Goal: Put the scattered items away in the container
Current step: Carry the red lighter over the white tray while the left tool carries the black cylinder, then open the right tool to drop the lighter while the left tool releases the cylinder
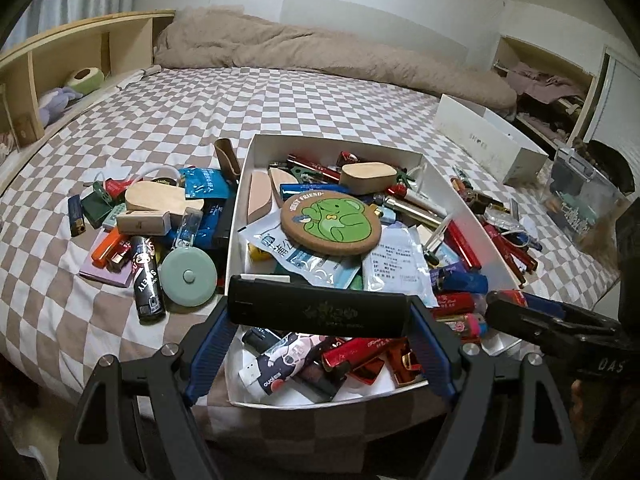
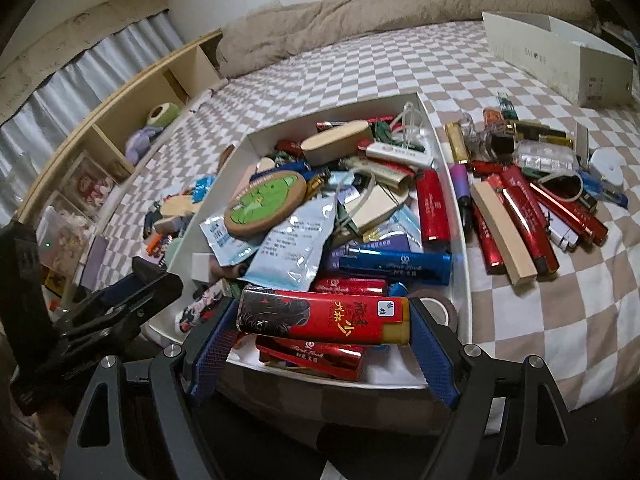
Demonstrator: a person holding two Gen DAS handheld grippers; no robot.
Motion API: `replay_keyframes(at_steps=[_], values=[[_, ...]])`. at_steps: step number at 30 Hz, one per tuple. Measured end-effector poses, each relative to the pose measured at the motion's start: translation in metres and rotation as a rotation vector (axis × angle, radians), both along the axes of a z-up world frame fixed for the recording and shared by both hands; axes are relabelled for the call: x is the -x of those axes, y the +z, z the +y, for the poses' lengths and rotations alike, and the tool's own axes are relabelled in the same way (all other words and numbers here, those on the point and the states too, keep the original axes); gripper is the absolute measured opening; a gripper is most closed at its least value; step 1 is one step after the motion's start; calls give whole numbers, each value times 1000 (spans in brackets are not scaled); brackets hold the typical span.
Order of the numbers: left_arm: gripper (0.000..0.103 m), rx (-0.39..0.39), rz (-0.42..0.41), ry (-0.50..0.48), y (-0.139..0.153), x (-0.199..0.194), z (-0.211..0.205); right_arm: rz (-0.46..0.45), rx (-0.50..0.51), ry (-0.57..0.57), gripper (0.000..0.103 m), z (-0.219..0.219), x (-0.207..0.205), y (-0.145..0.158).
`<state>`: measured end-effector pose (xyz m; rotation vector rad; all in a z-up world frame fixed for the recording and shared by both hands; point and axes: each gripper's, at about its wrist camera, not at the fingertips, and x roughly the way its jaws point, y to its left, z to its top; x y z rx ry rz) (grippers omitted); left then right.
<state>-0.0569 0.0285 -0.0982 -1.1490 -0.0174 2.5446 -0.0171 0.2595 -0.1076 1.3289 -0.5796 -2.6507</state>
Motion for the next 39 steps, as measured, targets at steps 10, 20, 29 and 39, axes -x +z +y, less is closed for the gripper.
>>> replay_keyframes(at_steps=[10,20,29,39], values=[[83,20,-28,-4,-9,1,6,-31,11,-7,89,1,-2,-8],[85,3,-67,5,-17,3,10,-20,41,-30,89,10,-6,-2],[94,-2,-68,12,-16,1,9,-19,50,-30,89,9,-7,-3],[94,-7,-59,19,-11,-2,6,-8,37,-33,89,7,-12,3]])
